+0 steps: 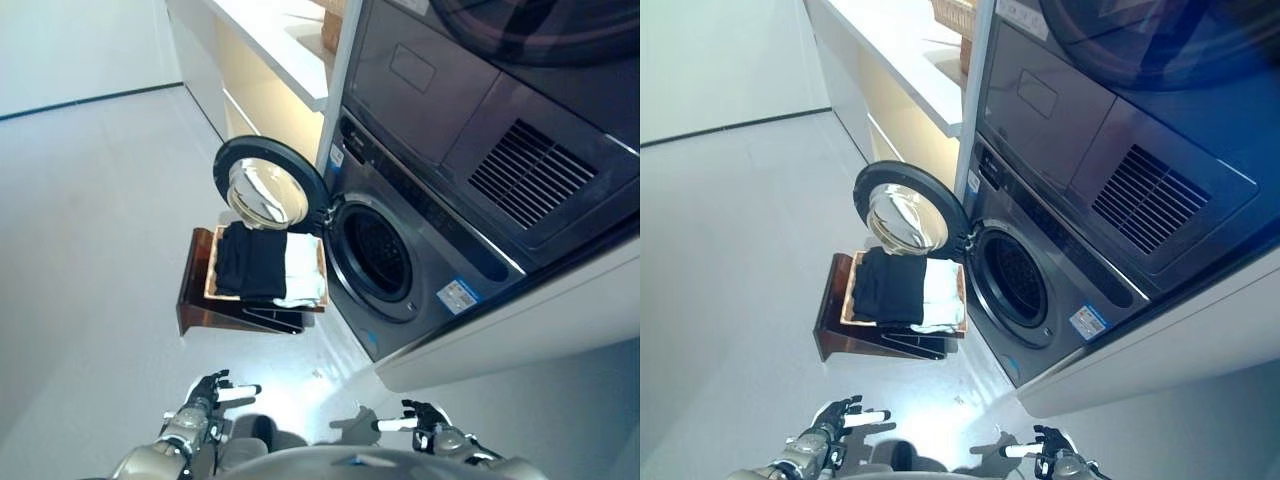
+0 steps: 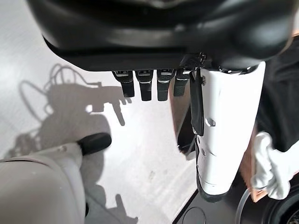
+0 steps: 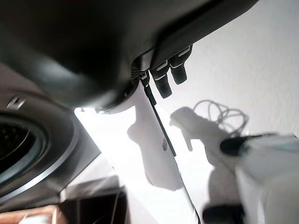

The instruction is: Pick up the clothes and place them into the washing machine

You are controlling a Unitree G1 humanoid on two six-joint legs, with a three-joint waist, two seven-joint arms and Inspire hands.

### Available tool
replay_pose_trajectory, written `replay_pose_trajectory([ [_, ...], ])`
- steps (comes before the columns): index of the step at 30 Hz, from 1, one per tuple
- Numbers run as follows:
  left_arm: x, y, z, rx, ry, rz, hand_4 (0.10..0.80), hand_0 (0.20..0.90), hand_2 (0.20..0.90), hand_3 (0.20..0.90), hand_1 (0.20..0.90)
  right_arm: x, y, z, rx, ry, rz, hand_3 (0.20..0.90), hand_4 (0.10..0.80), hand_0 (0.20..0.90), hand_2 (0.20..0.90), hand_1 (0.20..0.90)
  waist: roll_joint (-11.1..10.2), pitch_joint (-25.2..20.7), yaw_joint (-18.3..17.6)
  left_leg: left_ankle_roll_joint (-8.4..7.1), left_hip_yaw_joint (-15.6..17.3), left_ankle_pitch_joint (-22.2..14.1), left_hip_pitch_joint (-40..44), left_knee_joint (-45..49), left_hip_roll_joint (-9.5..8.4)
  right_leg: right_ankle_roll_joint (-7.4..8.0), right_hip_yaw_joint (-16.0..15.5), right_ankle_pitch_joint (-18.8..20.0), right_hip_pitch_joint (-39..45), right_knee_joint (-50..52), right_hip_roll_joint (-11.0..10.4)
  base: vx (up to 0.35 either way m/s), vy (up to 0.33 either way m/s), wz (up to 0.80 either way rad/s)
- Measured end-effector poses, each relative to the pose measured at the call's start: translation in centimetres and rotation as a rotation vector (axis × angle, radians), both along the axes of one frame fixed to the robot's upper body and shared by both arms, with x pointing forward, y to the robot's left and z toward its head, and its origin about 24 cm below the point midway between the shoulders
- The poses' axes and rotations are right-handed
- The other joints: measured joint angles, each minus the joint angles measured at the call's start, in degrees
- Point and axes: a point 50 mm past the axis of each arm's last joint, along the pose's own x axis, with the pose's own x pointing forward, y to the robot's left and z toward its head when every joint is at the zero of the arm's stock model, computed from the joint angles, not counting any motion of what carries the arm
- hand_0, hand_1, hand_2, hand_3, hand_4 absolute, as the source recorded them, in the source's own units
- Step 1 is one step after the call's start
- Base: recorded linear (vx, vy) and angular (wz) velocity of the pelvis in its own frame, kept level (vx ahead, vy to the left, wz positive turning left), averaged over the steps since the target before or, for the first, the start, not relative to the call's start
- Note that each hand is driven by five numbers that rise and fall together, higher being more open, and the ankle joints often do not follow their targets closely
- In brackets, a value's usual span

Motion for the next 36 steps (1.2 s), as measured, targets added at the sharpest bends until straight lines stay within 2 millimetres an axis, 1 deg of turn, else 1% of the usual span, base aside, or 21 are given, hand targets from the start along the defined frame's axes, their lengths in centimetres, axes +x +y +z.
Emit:
replay_pose_trajectory([
  [1, -0.3, 0.1, -0.1, 0.005, 0.013, -0.011, 0.800, 0.900, 0.900, 0.900, 0.900, -0.5, 0.1, -0.1, 0.006, 0.012, -0.002, 0.900, 0.800, 0.900, 0.900, 0.900, 0.02, 0.08, -0.69, 0.50, -0.61, -0.26, 0.75, -0.08, -0.55, -0.05, 0.64, -0.79, -0.87, 1.97, -0.07, 0.225, 0.121, 0.08],
  [2, -0.9, 0.2, -0.3, 0.008, 0.033, -0.024, 0.800, 0.900, 0.900, 0.900, 0.900, -1.3, 0.2, -0.3, 0.019, 0.018, -0.029, 0.900, 0.800, 0.900, 0.900, 0.900, 0.40, 0.02, -1.23, 1.17, -0.93, -1.38, 2.04, -1.69, -0.90, -0.98, 2.28, -2.69, -2.77, 2.00, 0.81, 0.239, 0.016, 0.03],
  [3, -1.5, 0.7, -0.3, 0.018, 0.055, -0.023, 0.800, 0.900, 0.900, 0.900, 0.900, -1.1, 0.4, -0.3, 0.035, -0.004, -0.058, 0.900, 0.800, 0.900, 0.900, 0.900, 0.19, 0.24, -1.71, 1.13, -0.38, 0.16, 2.38, -2.17, -0.86, -1.20, 2.03, -3.05, -2.86, -2.22, 0.72, 0.233, -0.017, -0.09],
  [4, -1.8, 1.0, -0.4, 0.025, 0.073, -0.030, 0.800, 0.900, 0.900, 0.900, 0.900, -1.0, 0.5, -0.3, 0.047, -0.015, -0.074, 0.900, 0.800, 0.900, 0.900, 0.900, 0.30, 0.53, -2.72, 0.44, -0.57, -1.11, 2.83, -2.19, -1.04, -1.34, 1.90, -3.07, -4.42, -5.21, 0.96, 0.301, -0.043, -0.07],
  [5, -2.3, 1.0, -0.5, 0.030, 0.099, -0.029, 0.800, 0.900, 0.900, 0.900, 0.900, -0.7, 0.6, -0.2, 0.053, -0.029, -0.073, 0.900, 0.800, 0.900, 0.900, 0.900, 0.32, 0.67, -3.11, 0.72, -0.72, -1.36, 2.99, -2.20, -0.95, -1.27, 1.91, -2.77, -4.76, -12.97, 1.66, 0.198, -0.053, -0.07],
  [7, -2.8, 1.8, -0.5, 0.049, 0.116, -0.022, 0.800, 0.900, 0.900, 0.900, 0.900, -0.4, 1.0, -0.2, 0.076, -0.045, -0.077, 0.900, 0.800, 0.900, 0.900, 0.900, -0.20, 1.46, -3.46, 0.47, -0.94, -1.29, 4.14, -2.16, -1.19, -0.79, 1.26, 0.64, -5.92, -20.45, 2.10, 0.173, -0.079, 0.07],
  [8, -3.2, 1.9, -0.6, 0.052, 0.131, -0.018, 0.800, 0.900, 0.900, 0.900, 0.900, -0.3, 1.2, -0.2, 0.081, -0.044, -0.076, 0.900, 0.800, 0.900, 0.900, 0.900, -1.02, 1.48, -3.88, 0.20, -1.39, -1.44, 5.37, -2.08, -1.78, -1.11, -0.10, 4.23, -5.63, -23.43, 1.92, 0.112, -0.070, 0.23],
  [9, -3.3, 1.9, -0.6, 0.053, 0.134, -0.018, 0.800, 0.900, 0.900, 0.900, 0.900, -0.4, 1.3, -0.2, 0.085, -0.041, -0.073, 0.900, 0.800, 0.900, 0.900, 0.900, -1.44, 1.47, -4.05, -0.07, -1.93, -1.62, 5.98, -1.94, -2.04, -1.61, -0.54, 5.67, -5.48, -24.08, 1.65, 0.122, -0.071, 0.65],
  [10, -3.5, 1.9, -0.6, 0.050, 0.133, -0.017, 0.800, 0.900, 0.900, 0.900, 0.900, -0.6, 1.7, -0.3, 0.092, -0.031, -0.066, 0.900, 0.800, 0.900, 0.900, 0.900, -2.65, 1.43, -4.42, -1.20, -2.41, -2.40, 7.90, -1.73, -2.99, -3.47, -1.83, 9.79, -3.57, -25.88, 1.00, 0.187, -0.085, 0.65],
  [11, -3.4, 1.9, -0.6, 0.050, 0.132, -0.021, 0.800, 0.900, 0.900, 0.900, 0.900, -0.8, 1.8, -0.4, 0.092, -0.025, -0.060, 0.900, 0.800, 0.900, 0.900, 0.900, -3.53, 1.20, -4.34, -1.37, -2.17, -2.80, 8.46, -1.74, -3.76, -3.52, -1.70, 11.97, -3.50, -25.84, 0.55, 0.247, -0.101, 0.73],
  [12, -3.6, 1.6, -0.7, 0.037, 0.130, -0.019, 0.800, 0.900, 0.900, 0.900, 0.900, -0.6, 1.6, -0.3, 0.081, -0.018, -0.042, 0.900, 0.800, 0.900, 0.900, 0.900, -2.99, 1.03, -4.25, -1.11, -1.66, -4.36, 9.94, -2.16, -2.90, -4.54, -2.00, 13.02, -1.65, -25.81, 1.07, 0.222, -0.081, 0.44],
  [13, -4.1, 1.5, -0.9, 0.027, 0.135, -0.018, 0.800, 0.900, 0.900, 0.900, 0.900, -1.0, 1.3, -0.4, 0.069, -0.001, -0.028, 0.900, 0.800, 0.900, 0.900, 0.900, -2.22, 0.62, -4.00, -2.01, -1.03, -4.72, 11.15, -2.11, -2.19, -5.05, -2.19, 13.32, 0.70, -28.11, 1.55, 0.132, -0.044, 0.34],
  [18, -4.8, 1.0, -1.1, 0.009, 0.160, -0.029, 0.800, 0.900, 0.900, 0.900, 0.900, -1.8, 0.7, -0.5, 0.050, 0.019, -0.010, 0.900, 0.800, 0.900, 0.900, 0.900, -0.48, -0.45, -2.96, -3.05, -0.84, -5.39, 11.84, -1.75, -0.53, -6.89, -2.00, 15.37, 4.25, -33.55, 3.28, 0.066, -0.031, -0.08],
  [21, -4.5, 0.5, -1.2, 0.004, 0.155, -0.047, 0.800, 0.900, 0.900, 0.900, 0.900, -1.9, 0.4, -0.4, 0.042, 0.022, -0.004, 0.900, 0.800, 0.900, 0.900, 0.900, 0.11, -1.06, -3.06, -3.29, -1.06, -5.67, 11.78, -2.02, -0.23, -7.07, -1.90, 15.96, 4.69, -34.96, 3.59, 0.034, -0.032, -0.04],
  [23, -4.0, 0.2, -1.1, -0.002, 0.143, -0.053, 0.800, 0.900, 0.900, 0.900, 0.900, -2.1, 0.4, -0.5, 0.041, 0.026, 0.002, 0.900, 0.800, 0.900, 0.900, 0.900, 0.25, -1.18, -3.13, -2.76, -1.28, -6.05, 11.73, -2.10, 0.00, -7.03, -2.03, 16.16, 5.22, -35.64, 3.81, 0.020, -0.031, 0.04],
  [29, -4.1, 0.2, -1.1, -0.003, 0.144, -0.053, 0.800, 0.900, 0.900, 0.900, 0.900, -2.0, 0.5, -0.4, 0.041, 0.025, 0.008, 0.900, 0.800, 0.900, 0.900, 0.900, -0.20, -2.21, -3.25, -2.75, -1.81, -6.04, 10.66, -2.10, 0.16, -6.97, -2.48, 15.77, 3.76, -34.64, 3.86, 0.060, -0.096, 0.04],
  [32, -4.4, 0.4, -1.2, 0.001, 0.153, -0.048, 0.800, 0.900, 0.900, 0.900, 0.900, -1.7, 0.7, -0.4, 0.047, 0.013, 0.017, 0.900, 0.800, 0.900, 0.900, 0.900, -0.42, -2.10, -2.99, -4.05, -1.21, -7.10, 9.56, 0.32, 0.99, -8.47, -2.99, 13.61, 2.19, -30.91, 4.97, 0.027, -0.201, -0.02],
  [33, -4.4, 1.1, -1.0, 0.015, 0.153, -0.040, 0.800, 0.900, 0.900, 0.900, 0.900, -1.4, 1.1, -0.4, 0.059, 0.003, 0.020, 0.900, 0.800, 0.900, 0.900, 0.900, -1.97, -1.34, -2.84, -5.83, -0.87, -8.59, 7.54, 6.14, 0.79, -8.53, -2.83, 12.55, 2.24, -29.93, 4.95, -0.058, -0.152, 0.02],
  [34, -3.8, 1.8, -0.7, 0.030, 0.139, -0.037, 0.800, 0.900, 0.900, 0.900, 0.900, -1.3, 1.6, -0.5, 0.069, 0.002, 0.028, 0.900, 0.800, 0.900, 0.900, 0.900, -3.69, -0.13, -2.69, -7.67, -0.86, -9.58, 3.33, 15.46, 0.05, -8.78, -2.28, 12.33, 2.95, -30.16, 3.87, -0.059, -0.109, 0.00],
  [35, -3.4, 2.0, -0.6, 0.039, 0.128, -0.038, 0.800, 0.900, 0.900, 0.900, 0.900, -1.1, 1.7, -0.4, 0.071, -0.001, 0.036, 0.900, 0.800, 0.900, 0.900, 0.900, -4.84, 0.17, -2.54, -8.70, -1.06, -10.18, 0.48, 21.50, -0.02, -8.92, -1.79, 12.48, 3.27, -30.44, 2.82, 0.043, -0.028, -0.04],
  [36, -3.1, 2.5, -0.4, 0.053, 0.118, -0.031, 0.800, 0.900, 0.900, 0.900, 0.900, -0.8, 1.3, -0.3, 0.057, -0.006, 0.043, 0.900, 0.800, 0.900, 0.900, 0.900, -4.73, 1.35, -1.77, -10.36, -1.58, -10.40, -3.82, 29.25, 0.19, -9.95, -1.35, 13.03, 4.28, -30.88, 2.83, 0.048, -0.026, -0.07],
])
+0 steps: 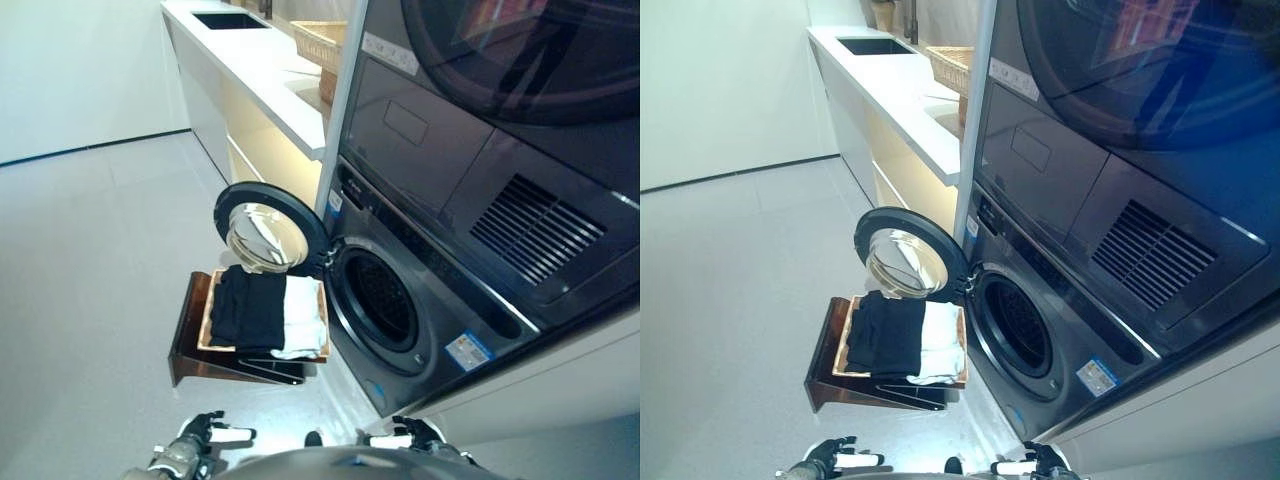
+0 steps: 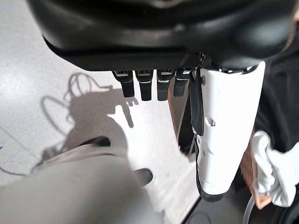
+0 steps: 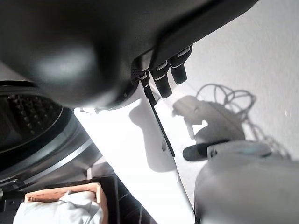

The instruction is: Pick up the clothes and place them into the washing machine

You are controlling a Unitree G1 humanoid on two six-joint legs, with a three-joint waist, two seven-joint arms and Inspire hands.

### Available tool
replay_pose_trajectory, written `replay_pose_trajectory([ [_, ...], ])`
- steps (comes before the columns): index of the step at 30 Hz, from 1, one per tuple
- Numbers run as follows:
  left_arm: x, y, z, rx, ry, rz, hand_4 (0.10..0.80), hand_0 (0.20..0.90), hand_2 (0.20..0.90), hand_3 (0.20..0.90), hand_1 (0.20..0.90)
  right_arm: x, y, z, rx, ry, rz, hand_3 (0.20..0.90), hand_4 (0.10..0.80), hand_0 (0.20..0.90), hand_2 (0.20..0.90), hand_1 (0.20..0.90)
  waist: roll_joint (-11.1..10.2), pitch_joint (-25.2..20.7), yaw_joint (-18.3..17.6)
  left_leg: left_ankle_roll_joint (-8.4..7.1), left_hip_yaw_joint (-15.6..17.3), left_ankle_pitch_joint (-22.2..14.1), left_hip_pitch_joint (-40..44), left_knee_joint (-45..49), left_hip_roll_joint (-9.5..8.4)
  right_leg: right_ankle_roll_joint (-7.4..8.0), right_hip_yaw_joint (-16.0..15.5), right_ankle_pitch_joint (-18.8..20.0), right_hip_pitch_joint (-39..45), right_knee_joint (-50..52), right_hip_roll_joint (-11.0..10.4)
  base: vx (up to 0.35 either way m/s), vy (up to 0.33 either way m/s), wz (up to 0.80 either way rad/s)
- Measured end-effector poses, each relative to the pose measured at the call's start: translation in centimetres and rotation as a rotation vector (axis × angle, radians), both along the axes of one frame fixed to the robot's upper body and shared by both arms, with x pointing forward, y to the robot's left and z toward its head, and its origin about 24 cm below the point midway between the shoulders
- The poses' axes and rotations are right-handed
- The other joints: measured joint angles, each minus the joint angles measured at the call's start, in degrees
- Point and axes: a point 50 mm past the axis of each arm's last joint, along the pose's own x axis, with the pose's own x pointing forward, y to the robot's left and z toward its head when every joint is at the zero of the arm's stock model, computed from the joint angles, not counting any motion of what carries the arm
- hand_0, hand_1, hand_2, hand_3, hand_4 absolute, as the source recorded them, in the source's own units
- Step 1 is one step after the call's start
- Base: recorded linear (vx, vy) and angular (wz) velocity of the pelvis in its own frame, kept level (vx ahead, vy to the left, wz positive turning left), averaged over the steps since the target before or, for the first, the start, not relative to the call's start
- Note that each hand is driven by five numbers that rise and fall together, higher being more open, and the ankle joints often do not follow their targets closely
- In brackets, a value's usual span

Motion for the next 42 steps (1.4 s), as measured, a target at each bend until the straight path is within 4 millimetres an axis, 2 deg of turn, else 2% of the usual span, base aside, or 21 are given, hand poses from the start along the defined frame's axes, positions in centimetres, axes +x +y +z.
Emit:
replay_pose_trajectory([
  [1, 0.5, -0.6, 0.0, -0.017, -0.012, 0.002, 0.800, 0.900, 0.900, 0.900, 0.900, 0.3, -0.6, 0.2, -0.019, -0.004, 0.009, 0.900, 0.800, 0.900, 0.900, 0.900, 0.64, 0.72, 0.28, -0.10, -2.87, -0.01, -3.37, 3.22, -0.02, -0.46, 0.21, -0.41, -0.20, 0.12, 0.21, 0.224, 0.092, -0.24],
  [3, 0.7, -0.4, 0.1, -0.013, -0.022, 0.017, 0.800, 0.900, 0.900, 0.900, 0.900, 0.5, -1.1, 0.3, -0.034, -0.001, 0.015, 0.900, 0.800, 0.900, 0.900, 0.900, 0.95, 1.53, 0.44, 0.11, -3.51, 0.35, -3.88, -4.30, 0.49, -0.27, 0.21, -0.57, -0.87, -0.02, -0.30, 0.240, 0.135, -0.30],
  [5, 0.4, -0.5, 0.0, -0.012, -0.019, 0.040, 0.800, 0.900, 0.900, 0.900, 0.900, 0.6, -1.4, 0.3, -0.039, -0.004, 0.006, 0.900, 0.800, 0.900, 0.900, 0.900, 1.51, 1.62, 0.29, -0.14, -3.91, 3.77, -2.42, -20.23, 1.88, 0.14, 1.13, -0.83, 0.10, -2.16, -0.97, 0.284, 0.213, -0.21],
  [7, 0.6, -0.9, -0.1, -0.015, -0.026, 0.040, 0.800, 0.900, 0.900, 0.900, 0.900, 0.4, -1.8, 0.4, -0.045, -0.003, -0.017, 0.900, 0.800, 0.900, 0.900, 0.900, 3.06, 1.42, 0.37, -0.61, -4.33, 6.02, -1.43, -25.89, 2.92, 0.23, 1.82, -0.88, -0.10, -3.03, -0.66, 0.245, 0.209, -0.26],
  [8, 0.5, -1.3, -0.2, -0.024, -0.023, 0.040, 0.800, 0.900, 0.900, 0.900, 0.900, 0.4, -2.2, 0.4, -0.055, -0.002, -0.023, 0.900, 0.800, 0.900, 0.900, 0.900, 4.30, 1.53, 0.37, 0.09, -4.31, 7.56, -1.05, -26.66, 3.69, 0.73, 2.53, -1.17, -0.12, -2.82, -0.25, 0.231, 0.212, -0.42],
  [10, 0.3, -1.4, -0.3, -0.030, -0.018, 0.039, 0.800, 0.900, 0.900, 0.900, 0.900, -0.2, -2.5, 0.4, -0.061, 0.012, -0.035, 0.900, 0.800, 0.900, 0.900, 0.900, 5.05, 1.27, 0.20, 1.93, -3.10, 9.06, -1.04, -26.66, 3.81, 2.61, 2.86, -2.33, 0.12, -2.55, -0.36, 0.163, 0.152, -0.30],
  [11, 0.0, -1.8, -0.4, -0.040, -0.013, 0.041, 0.800, 0.900, 0.900, 0.900, 0.900, 0.0, -2.5, 0.4, -0.062, 0.010, -0.047, 0.900, 0.800, 0.900, 0.900, 0.900, 6.06, 1.34, 0.38, 4.05, -2.19, 11.00, -0.97, -26.37, 4.37, 2.34, 1.08, -4.67, -0.56, 3.07, 0.43, 0.167, 0.156, -0.21],
  [12, -0.5, -1.2, -0.4, -0.027, -0.002, 0.044, 0.800, 0.900, 0.900, 0.900, 0.900, -0.4, -2.3, 0.3, -0.053, 0.019, -0.059, 0.900, 0.800, 0.900, 0.900, 0.900, 4.93, 0.65, 0.22, 4.10, -1.46, 12.38, 0.69, -26.30, 3.41, 3.46, 0.41, -8.85, -0.80, 9.29, -0.61, 0.219, 0.195, -0.33],
  [13, -0.9, -1.2, -0.5, -0.025, 0.007, 0.048, 0.800, 0.900, 0.900, 0.900, 0.900, -0.7, -2.3, 0.2, -0.052, 0.028, -0.059, 0.900, 0.800, 0.900, 0.900, 0.900, 4.59, -0.20, 0.58, 4.36, -0.60, 12.64, 1.10, -26.31, 3.19, 3.95, 0.60, -9.99, -1.09, 9.76, -1.03, 0.157, 0.128, -0.28],
  [16, -2.0, -1.2, -0.7, -0.027, 0.032, 0.054, 0.800, 0.900, 0.900, 0.900, 0.900, -2.2, -2.2, -0.1, -0.049, 0.064, -0.066, 0.900, 0.800, 0.900, 0.900, 0.900, 4.48, -3.53, 0.61, 4.94, -0.05, 12.60, 1.41, -26.53, 2.33, 4.79, 1.87, -9.69, 0.24, 6.34, -1.89, 0.130, 0.095, -0.21],
  [17, -1.9, -1.3, -0.7, -0.027, 0.032, 0.051, 0.800, 0.900, 0.900, 0.900, 0.900, -2.1, -2.1, -0.1, -0.045, 0.058, -0.068, 0.900, 0.800, 0.900, 0.900, 0.900, 4.51, -3.57, 0.35, 5.86, 0.32, 13.06, 2.00, -27.32, 1.89, 5.20, 2.05, -8.91, 1.04, 5.30, -2.34, 0.097, 0.051, -0.09],
  [20, -2.1, -1.2, -0.8, -0.026, 0.038, 0.049, 0.800, 0.900, 0.900, 0.900, 0.900, -2.2, -1.8, -0.1, -0.040, 0.061, -0.066, 0.900, 0.800, 0.900, 0.900, 0.900, 4.35, -4.32, 0.43, 6.65, 1.76, 12.48, 3.11, -28.29, 1.24, 5.91, 3.17, -8.26, 2.64, 3.03, -3.08, 0.141, 0.067, -0.19],
  [23, -1.9, -1.4, -0.8, -0.029, 0.032, 0.045, 0.800, 0.900, 0.900, 0.900, 0.900, -2.6, -1.8, -0.2, -0.039, 0.072, -0.059, 0.900, 0.800, 0.900, 0.900, 0.900, 4.27, -4.51, 0.35, 6.84, 1.76, 12.11, 4.66, -29.24, 0.71, 6.16, 3.21, -8.08, 4.35, 1.24, -3.58, 0.063, 0.062, 0.00],
  [27, -1.6, -1.5, -0.7, -0.031, 0.023, 0.036, 0.800, 0.900, 0.900, 0.900, 0.900, -2.1, -1.7, -0.1, -0.036, 0.059, -0.050, 0.900, 0.800, 0.900, 0.900, 0.900, 4.30, -4.54, 0.53, 6.99, 1.73, 11.71, 4.62, -29.27, 0.36, 6.40, 3.21, -7.66, 5.03, -0.33, -4.03, 0.030, 0.087, -0.02],
  [28, -1.5, -1.6, -0.7, -0.028, 0.027, 0.013, 0.800, 0.900, 0.900, 0.900, 0.900, -2.2, -1.8, -0.1, -0.043, 0.067, -0.041, 0.900, 0.800, 0.900, 0.900, 0.900, 4.63, -4.48, 0.59, 7.37, 1.63, 11.15, 4.72, -29.41, -0.21, 6.84, 3.27, -7.40, 4.35, 1.15, -3.93, -0.060, 0.087, -0.18],
  [29, -1.5, -1.8, -0.8, -0.030, 0.031, -0.005, 0.800, 0.900, 0.900, 0.900, 0.900, -1.8, -1.9, -0.1, -0.045, 0.057, -0.035, 0.900, 0.800, 0.900, 0.900, 0.900, 5.14, -4.34, 1.00, 7.32, 1.54, 11.58, 4.77, -29.54, 0.51, 7.15, 3.64, -7.87, 3.30, 2.97, -3.59, -0.092, 0.045, -0.29],
  [32, -1.1, -2.2, -0.8, -0.036, 0.020, -0.025, 0.800, 0.900, 0.900, 0.900, 0.900, -0.4, -1.9, 0.2, -0.051, 0.026, -0.006, 0.900, 0.800, 0.900, 0.900, 0.900, 6.46, -2.98, 1.66, 7.81, 2.96, 11.84, 4.52, -29.84, 1.07, 8.41, 3.90, -8.90, -2.09, 11.24, -2.53, 0.003, 0.022, -0.33],
  [34, -1.1, -2.0, -0.7, -0.023, 0.027, -0.047, 0.800, 0.900, 0.900, 0.900, 0.900, 0.2, -1.6, 0.3, -0.042, 0.001, 0.011, 0.900, 0.800, 0.900, 0.900, 0.900, 6.14, -2.31, 0.62, 8.07, 2.75, 12.31, 4.65, -31.54, 0.78, 8.22, 3.69, -9.89, -2.99, 9.54, -3.39, 0.053, -0.055, 0.02],
  [36, -0.9, -1.7, -0.6, -0.015, 0.024, -0.047, 0.800, 0.900, 0.900, 0.900, 0.900, 0.3, -1.1, 0.2, -0.031, -0.005, 0.018, 0.900, 0.800, 0.900, 0.900, 0.900, 5.30, -1.49, 0.40, 7.69, 2.36, 12.58, 4.59, -31.77, 0.34, 8.22, 3.50, -9.48, -2.60, 6.33, -4.54, 0.052, -0.061, 0.16],
  [37, -1.1, -1.2, -0.5, -0.004, 0.027, -0.045, 0.800, 0.900, 0.900, 0.900, 0.900, 0.1, -0.8, 0.1, -0.025, 0.003, 0.024, 0.900, 0.800, 0.900, 0.900, 0.900, 4.48, -1.51, 0.31, 7.45, 1.83, 12.70, 4.78, -31.77, 0.15, 8.33, 3.54, -6.37, -1.93, 4.11, -4.96, 0.057, -0.060, 0.22],
  [42, -1.1, -2.0, -0.7, -0.025, 0.025, -0.052, 0.800, 0.900, 0.900, 0.900, 0.900, -0.5, -0.8, 0.0, -0.035, 0.025, 0.048, 0.900, 0.800, 0.900, 0.900, 0.900, 4.76, -1.93, 0.23, 5.55, -1.07, 13.33, 4.80, -31.77, 1.31, 6.67, 0.36, -1.77, 4.11, -5.36, -4.21, 0.059, -0.072, 0.29],
])
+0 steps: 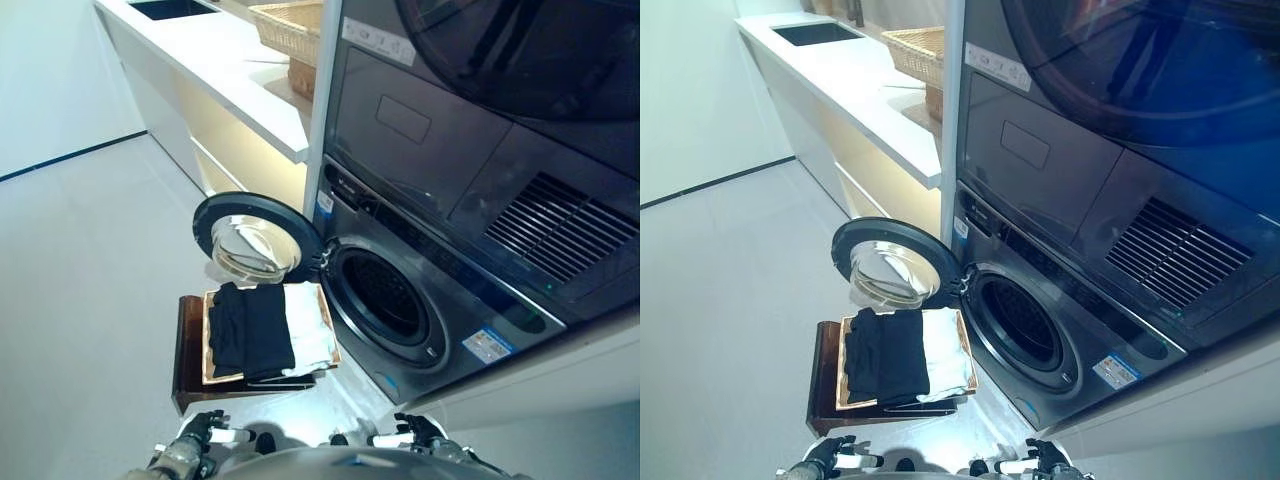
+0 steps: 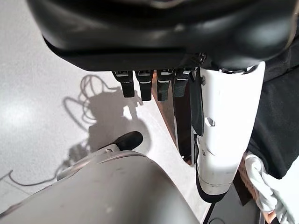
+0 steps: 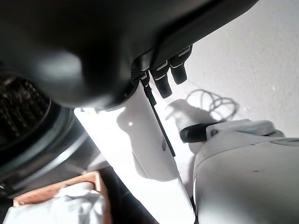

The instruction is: Pick up the clothes and place them into the washing machine

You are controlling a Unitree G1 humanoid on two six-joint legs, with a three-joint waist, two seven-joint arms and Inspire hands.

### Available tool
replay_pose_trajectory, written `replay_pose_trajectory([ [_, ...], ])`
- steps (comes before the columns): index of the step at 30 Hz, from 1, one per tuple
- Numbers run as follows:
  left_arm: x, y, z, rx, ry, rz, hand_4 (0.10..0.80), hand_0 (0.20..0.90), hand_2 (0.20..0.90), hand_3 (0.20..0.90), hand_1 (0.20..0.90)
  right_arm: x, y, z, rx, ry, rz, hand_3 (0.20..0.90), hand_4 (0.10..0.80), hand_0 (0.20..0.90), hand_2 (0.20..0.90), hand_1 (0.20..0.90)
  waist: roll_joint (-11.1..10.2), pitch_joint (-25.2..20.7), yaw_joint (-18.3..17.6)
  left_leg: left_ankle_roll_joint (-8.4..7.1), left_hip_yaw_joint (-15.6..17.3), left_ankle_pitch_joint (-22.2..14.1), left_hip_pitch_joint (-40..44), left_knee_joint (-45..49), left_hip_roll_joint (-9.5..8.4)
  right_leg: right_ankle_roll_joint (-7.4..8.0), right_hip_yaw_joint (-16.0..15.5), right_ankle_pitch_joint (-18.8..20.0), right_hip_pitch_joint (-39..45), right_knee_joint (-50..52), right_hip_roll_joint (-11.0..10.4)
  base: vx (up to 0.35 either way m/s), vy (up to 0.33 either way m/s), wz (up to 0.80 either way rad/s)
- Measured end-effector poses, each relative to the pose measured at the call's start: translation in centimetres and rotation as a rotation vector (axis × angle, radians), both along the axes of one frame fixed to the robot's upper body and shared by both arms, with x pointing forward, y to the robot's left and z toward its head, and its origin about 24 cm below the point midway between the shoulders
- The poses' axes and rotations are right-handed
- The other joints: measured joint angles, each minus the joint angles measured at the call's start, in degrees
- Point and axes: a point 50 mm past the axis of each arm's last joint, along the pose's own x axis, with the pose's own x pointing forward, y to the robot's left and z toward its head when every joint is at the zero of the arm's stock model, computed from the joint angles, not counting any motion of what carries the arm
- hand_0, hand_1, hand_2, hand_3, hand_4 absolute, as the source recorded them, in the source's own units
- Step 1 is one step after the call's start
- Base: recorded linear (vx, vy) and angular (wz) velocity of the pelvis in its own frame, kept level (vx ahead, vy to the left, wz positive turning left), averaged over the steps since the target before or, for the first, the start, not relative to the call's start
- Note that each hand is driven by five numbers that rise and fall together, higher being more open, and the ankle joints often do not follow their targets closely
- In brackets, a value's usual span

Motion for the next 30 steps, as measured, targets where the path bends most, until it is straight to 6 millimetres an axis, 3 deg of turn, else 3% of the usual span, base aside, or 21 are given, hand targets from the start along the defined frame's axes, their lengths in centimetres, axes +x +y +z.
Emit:
replay_pose_trajectory([
  [6, 0.2, 0.2, 0.1, 0.013, -0.001, -0.030, 0.800, 0.900, 0.900, 0.900, 0.900, 1.4, 0.3, 0.3, -0.019, -0.032, 0.105, 0.900, 0.800, 0.900, 0.900, 0.900, 0.17, -0.23, 0.06, -0.67, -1.58, 0.38, 0.08, 0.28, 0.77, -0.82, -1.87, -0.38, 0.85, 0.15, 0.93, -0.016, -0.070, 0.15],
  [9, 1.0, 0.1, 0.3, 0.015, -0.028, -0.052, 0.800, 0.900, 0.900, 0.900, 0.900, 3.4, 1.3, 0.8, -0.024, -0.096, 0.193, 0.900, 0.800, 0.900, 0.900, 0.900, -0.06, 1.15, -0.05, -1.23, -3.68, 1.18, -1.02, 0.33, 0.87, -1.08, -3.52, -0.70, 0.43, 0.87, 1.57, -0.149, -0.106, 0.28],
  [12, 3.2, -0.8, 0.7, 0.018, -0.090, -0.109, 0.800, 0.900, 0.900, 0.900, 0.900, 6.4, 2.3, 1.8, -0.017, -0.200, 0.243, 0.900, 0.800, 0.900, 0.900, 0.900, -0.19, 2.62, -0.13, -2.82, -6.10, 2.44, -5.68, 0.19, 1.21, -1.30, -7.00, -0.78, -2.43, 1.57, 2.00, -0.127, -0.020, 0.62],
  [14, 4.5, -1.0, 1.1, 0.027, -0.120, -0.149, 0.800, 0.900, 0.900, 0.900, 0.900, 7.5, 2.5, 2.3, -0.025, -0.244, 0.264, 0.900, 0.800, 0.900, 0.900, 0.900, -0.40, 3.79, -0.39, -2.97, -2.13, 1.76, -7.72, 1.74, 2.69, -2.50, -10.04, -0.92, -3.36, 2.05, 1.48, -0.001, 0.096, 0.71],
  [16, 5.2, -0.8, 1.4, 0.030, -0.146, -0.149, 0.800, 0.900, 0.900, 0.900, 0.900, 9.0, 3.0, 2.9, -0.024, -0.283, 0.301, 0.900, 0.800, 0.900, 0.900, 0.900, -1.38, 4.35, 0.28, -3.68, -2.00, 1.05, -8.56, 3.86, 2.14, -2.80, -9.83, -0.74, -4.30, 1.75, 0.58, 0.094, 0.218, 0.16],
  [17, 5.0, -1.2, 1.3, 0.020, -0.142, -0.154, 0.800, 0.900, 0.900, 0.900, 0.900, 9.9, 3.0, 3.4, -0.028, -0.318, 0.310, 0.900, 0.800, 0.900, 0.900, 0.900, -0.61, 4.22, -0.40, -1.84, -1.09, 0.58, -6.90, 2.40, 1.65, -1.86, -9.87, -0.51, -4.16, 1.70, 0.58, 0.078, 0.219, -0.03],
  [20, 5.5, -1.7, 1.4, 0.010, -0.159, -0.163, 0.800, 0.900, 0.900, 0.900, 0.900, 10.2, 3.1, 3.6, -0.028, -0.326, 0.318, 0.900, 0.800, 0.900, 0.900, 0.900, -0.80, 5.16, -1.30, -0.53, -0.68, 1.06, -4.48, 0.19, 0.69, -0.31, -9.33, -1.91, -5.07, 6.25, -0.42, -0.016, 0.167, -0.10],
  [22, 6.0, -1.9, 1.6, 0.013, -0.171, -0.185, 0.800, 0.900, 0.900, 0.900, 0.900, 10.8, 3.2, 3.9, -0.037, -0.340, 0.339, 0.900, 0.800, 0.900, 0.900, 0.900, 0.21, 6.64, -1.43, 0.38, -0.18, 1.43, -3.13, 0.43, 1.76, 0.24, -7.60, -3.23, -8.65, 15.18, -0.23, -0.060, 0.053, -0.11],
  [23, 6.4, -1.7, 1.8, 0.021, -0.181, -0.188, 0.800, 0.900, 0.900, 0.900, 0.900, 10.6, 3.4, 3.7, -0.037, -0.331, 0.350, 0.900, 0.800, 0.900, 0.900, 0.900, 0.29, 7.00, -1.45, 1.07, -0.35, 1.33, -3.04, 0.42, 1.59, 1.27, -6.13, -4.37, -11.47, 20.00, -0.38, -0.011, 0.009, -0.06],
  [24, 6.8, -1.4, 2.0, 0.036, -0.189, -0.190, 0.800, 0.900, 0.900, 0.900, 0.900, 10.6, 3.6, 3.7, -0.035, -0.328, 0.358, 0.900, 0.800, 0.900, 0.900, 0.900, 0.03, 7.46, -1.21, 1.29, 0.09, 1.10, -3.25, 0.39, 1.33, 2.56, -3.44, -5.69, -12.70, 19.66, -0.93, 0.058, -0.029, -0.03],
  [25, 6.9, -1.1, 2.0, 0.047, -0.187, -0.184, 0.800, 0.900, 0.900, 0.900, 0.900, 10.6, 3.8, 3.6, -0.032, -0.326, 0.361, 0.900, 0.800, 0.900, 0.900, 0.900, -0.56, 7.46, -1.21, 1.12, 0.23, 0.93, -3.28, 0.38, 1.14, 2.75, -3.55, -5.56, -12.22, 17.19, -1.88, 0.065, -0.032, -0.01],
  [26, 7.0, -0.6, 2.2, 0.064, -0.194, -0.171, 0.800, 0.900, 0.900, 0.900, 0.900, 10.2, 4.5, 3.3, -0.021, -0.310, 0.368, 0.900, 0.800, 0.900, 0.900, 0.900, -1.07, 7.56, -0.64, 1.13, 0.25, 0.75, -3.17, 0.38, 0.42, 3.39, -4.89, -4.74, -11.02, 12.09, -4.13, 0.067, -0.026, 0.01],
  [28, 6.7, -0.4, 2.1, 0.070, -0.192, -0.162, 0.800, 0.900, 0.900, 0.900, 0.900, 9.5, 5.0, 2.9, -0.008, -0.283, 0.364, 0.900, 0.800, 0.900, 0.900, 0.900, -1.75, 7.20, 0.31, 1.20, 0.03, 0.46, -3.01, 0.34, -0.45, 4.13, -5.19, -3.56, -9.91, 7.84, -5.69, 0.060, -0.023, 0.06],
  [30, 5.9, 0.0, 1.9, 0.084, -0.178, -0.147, 0.800, 0.900, 0.900, 0.900, 0.900, 8.9, 5.6, 2.6, 0.007, -0.266, 0.362, 0.900, 0.800, 0.900, 0.900, 0.900, -2.67, 6.62, 0.48, 0.74, -0.45, 0.29, -2.85, 0.36, -1.63, 3.35, -5.11, 0.65, -7.29, 4.68, -6.21, 0.089, -0.012, 0.19],
])
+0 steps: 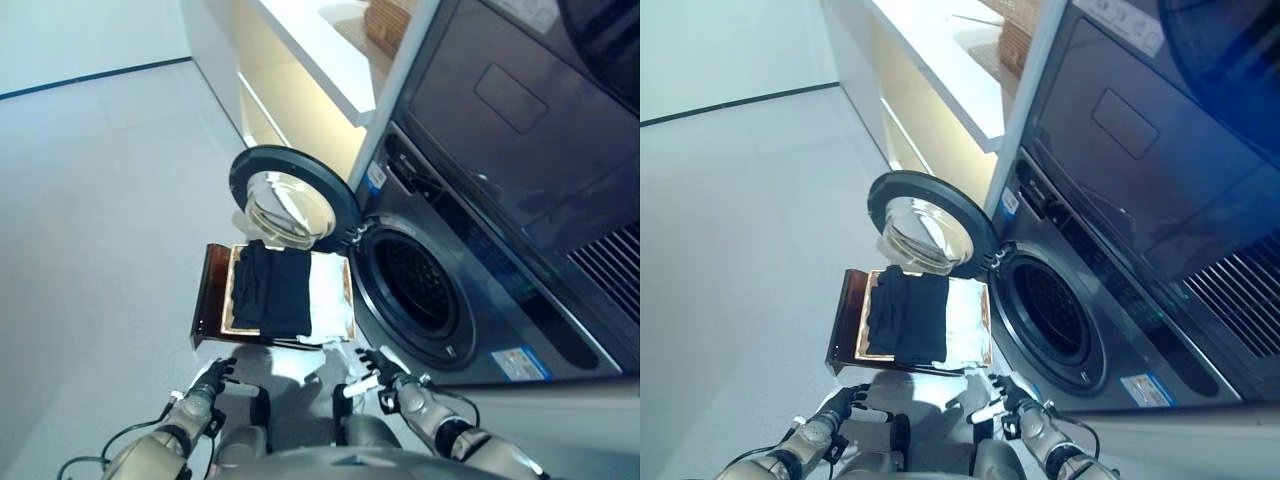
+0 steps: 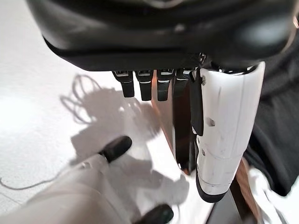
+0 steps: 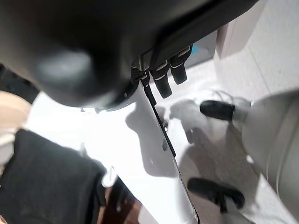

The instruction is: Pick up the clothes and place them into the washing machine

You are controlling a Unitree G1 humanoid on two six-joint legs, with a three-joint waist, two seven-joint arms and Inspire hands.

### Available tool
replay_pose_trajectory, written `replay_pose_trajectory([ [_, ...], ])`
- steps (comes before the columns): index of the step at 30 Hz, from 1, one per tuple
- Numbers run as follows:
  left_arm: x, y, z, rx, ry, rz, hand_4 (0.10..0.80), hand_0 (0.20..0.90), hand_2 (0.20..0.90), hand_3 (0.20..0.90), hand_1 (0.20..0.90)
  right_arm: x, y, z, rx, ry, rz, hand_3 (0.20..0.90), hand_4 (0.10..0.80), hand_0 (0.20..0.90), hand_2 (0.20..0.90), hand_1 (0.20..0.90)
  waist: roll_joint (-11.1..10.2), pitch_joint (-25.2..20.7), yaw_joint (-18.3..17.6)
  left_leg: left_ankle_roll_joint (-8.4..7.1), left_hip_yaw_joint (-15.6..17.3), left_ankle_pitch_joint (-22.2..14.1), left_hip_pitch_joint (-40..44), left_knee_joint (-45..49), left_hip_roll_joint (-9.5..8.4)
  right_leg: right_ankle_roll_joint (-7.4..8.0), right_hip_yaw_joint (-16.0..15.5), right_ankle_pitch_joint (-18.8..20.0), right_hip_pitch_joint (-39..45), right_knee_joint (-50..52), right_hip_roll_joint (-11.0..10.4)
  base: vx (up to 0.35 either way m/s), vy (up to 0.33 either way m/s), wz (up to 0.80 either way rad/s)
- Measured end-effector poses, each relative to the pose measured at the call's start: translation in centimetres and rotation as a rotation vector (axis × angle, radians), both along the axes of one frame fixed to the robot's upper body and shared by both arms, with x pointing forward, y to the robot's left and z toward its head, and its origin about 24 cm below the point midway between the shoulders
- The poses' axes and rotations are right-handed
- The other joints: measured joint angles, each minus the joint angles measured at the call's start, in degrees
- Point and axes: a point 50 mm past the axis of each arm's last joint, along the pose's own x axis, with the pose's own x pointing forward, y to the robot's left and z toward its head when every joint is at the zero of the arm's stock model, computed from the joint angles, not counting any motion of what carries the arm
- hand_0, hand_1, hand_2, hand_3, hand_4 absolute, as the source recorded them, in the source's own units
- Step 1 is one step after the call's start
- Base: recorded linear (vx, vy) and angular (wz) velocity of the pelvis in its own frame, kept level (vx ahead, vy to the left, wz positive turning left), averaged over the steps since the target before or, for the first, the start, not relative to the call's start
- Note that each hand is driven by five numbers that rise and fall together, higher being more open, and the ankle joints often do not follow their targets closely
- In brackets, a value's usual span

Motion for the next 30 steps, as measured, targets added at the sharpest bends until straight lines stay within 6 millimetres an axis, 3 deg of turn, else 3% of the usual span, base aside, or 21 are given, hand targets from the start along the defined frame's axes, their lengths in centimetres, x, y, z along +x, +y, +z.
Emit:
replay_pose_trajectory([
  [1, -1.1, 0.0, -0.4, -0.001, 0.024, 0.015, 0.800, 0.900, 0.900, 0.900, 0.900, -0.1, 0.0, 0.0, -0.004, 0.001, 0.007, 0.900, 0.800, 0.900, 0.900, 0.900, 0.72, -0.30, 0.01, -0.43, -0.15, -0.22, 0.56, -0.01, 0.27, 1.25, -0.71, 1.13, 1.90, -2.82, 0.01, 0.121, -0.018, 0.13],
  [3, -2.5, 0.1, -0.8, -0.008, 0.060, 0.025, 0.800, 0.900, 0.900, 0.900, 0.900, -0.3, -0.2, -0.1, -0.011, 0.002, 0.009, 0.900, 0.800, 0.900, 0.900, 0.900, 1.57, -0.88, -0.52, -1.22, -0.62, -0.63, 1.43, -0.03, 1.16, 1.18, -1.22, 1.49, 4.00, -4.48, 0.89, 0.061, -0.016, 0.08],
  [6, -2.5, 0.1, -0.8, -0.006, 0.059, 0.016, 0.800, 0.900, 0.900, 0.900, 0.900, -0.3, -0.7, -0.1, -0.028, -0.003, -0.001, 0.900, 0.800, 0.900, 0.900, 0.900, 1.29, -1.35, -0.38, -2.19, -0.79, -0.84, 1.65, 0.00, 2.37, 0.53, -1.67, 1.17, 4.20, -4.47, 2.21, 0.010, -0.002, 0.02],
  [9, -2.4, 0.0, -0.8, -0.004, 0.055, 0.009, 0.800, 0.900, 0.900, 0.900, 0.900, 0.1, -1.5, 0.2, -0.049, -0.029, -0.020, 0.900, 0.800, 0.900, 0.900, 0.900, 1.15, -1.69, -0.56, -2.31, -0.81, -0.85, 1.57, -0.01, 2.47, 0.23, -1.66, 1.04, 4.09, -4.47, 2.40, -0.067, 0.025, -0.01],
  [12, -2.0, -0.5, -0.8, -0.007, 0.040, -0.001, 0.800, 0.900, 0.900, 0.900, 0.900, 1.7, -2.1, 1.3, -0.068, -0.102, -0.033, 0.900, 0.800, 0.900, 0.900, 0.900, 1.16, -2.25, -0.59, -2.13, -0.76, -0.64, 0.01, 0.00, 2.23, -0.72, -1.50, 1.25, 2.39, -4.45, 2.21, -0.084, 0.038, -0.03],
  [16, -1.2, -1.1, -0.6, -0.019, 0.006, -0.011, 0.800, 0.900, 0.900, 0.900, 0.900, 5.0, -1.2, 3.3, -0.019, -0.224, -0.056, 0.900, 0.800, 0.900, 0.900, 0.900, 1.41, -2.28, -0.54, -1.92, -0.75, 0.29, -3.15, 0.02, 1.83, -0.54, -1.38, 1.71, -1.10, -3.47, 1.82, -0.095, 0.044, 0.04],
  [20, -0.8, -1.7, -0.5, -0.031, -0.015, 0.008, 0.800, 0.900, 0.900, 0.900, 0.900, 8.9, 0.0, 6.4, 0.028, -0.374, -0.078, 0.900, 0.800, 0.900, 0.900, 0.900, 3.01, -0.87, -0.08, -1.70, -1.03, 0.84, -4.52, 0.02, 1.11, -0.14, -1.37, 2.22, -2.14, -3.45, 1.32, -0.037, 0.030, 0.08],
  [24, -0.7, -1.5, -0.4, -0.019, -0.028, 0.031, 0.800, 0.900, 0.900, 0.900, 0.900, 10.7, 1.0, 8.2, 0.080, -0.455, -0.079, 0.900, 0.800, 0.900, 0.900, 0.900, 3.82, 0.06, 0.90, -1.70, -1.12, 0.84, -4.93, 0.01, 1.11, -0.03, -1.48, 2.29, -2.42, -3.61, 1.32, -0.002, 0.002, 0.01],
  [30, 0.6, -1.7, 0.1, -0.016, -0.081, 0.029, 0.800, 0.900, 0.900, 0.900, 0.900, 12.8, 1.9, 10.6, 0.104, -0.547, -0.057, 0.900, 0.800, 0.900, 0.900, 0.900, 3.30, 2.68, 1.42, -1.56, -1.32, 1.09, -5.75, 0.04, 1.14, 0.15, -1.64, 2.43, -3.03, -3.65, 1.40, -0.044, 0.011, 0.02],
])
